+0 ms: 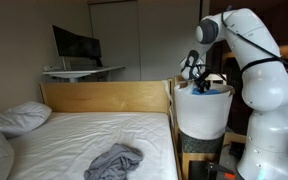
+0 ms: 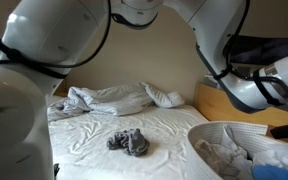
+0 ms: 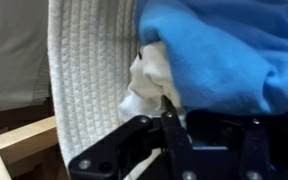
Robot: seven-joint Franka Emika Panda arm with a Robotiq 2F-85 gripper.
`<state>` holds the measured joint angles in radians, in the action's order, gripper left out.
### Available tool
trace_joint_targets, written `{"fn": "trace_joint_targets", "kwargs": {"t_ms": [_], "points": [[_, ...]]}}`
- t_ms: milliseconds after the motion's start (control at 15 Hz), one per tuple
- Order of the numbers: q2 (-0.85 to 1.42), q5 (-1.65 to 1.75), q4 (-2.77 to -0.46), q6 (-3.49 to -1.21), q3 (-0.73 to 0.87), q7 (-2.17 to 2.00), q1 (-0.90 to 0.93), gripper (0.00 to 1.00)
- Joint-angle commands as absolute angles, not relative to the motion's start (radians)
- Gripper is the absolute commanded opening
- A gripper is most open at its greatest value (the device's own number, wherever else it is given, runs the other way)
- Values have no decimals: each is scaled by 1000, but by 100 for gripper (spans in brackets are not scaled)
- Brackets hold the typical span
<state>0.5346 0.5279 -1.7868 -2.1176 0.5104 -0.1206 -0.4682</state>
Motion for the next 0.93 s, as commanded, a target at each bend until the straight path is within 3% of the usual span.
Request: {"fn": "trace_joint_targets", "kwargs": {"t_ms": [0, 133, 533, 600, 733, 867], "points": [[439, 484, -1795, -1990, 486, -12, -473, 6], [386, 465, -1772, -1909, 469, 61, -476, 12], [310, 404, -1636, -1710, 440, 243, -501, 9], [289, 405, -1656, -1711, 435, 248, -494, 35], [278, 389, -1675, -1696, 428, 274, -494, 35], [287, 349, -1680, -1715, 427, 230, -501, 47]]}}
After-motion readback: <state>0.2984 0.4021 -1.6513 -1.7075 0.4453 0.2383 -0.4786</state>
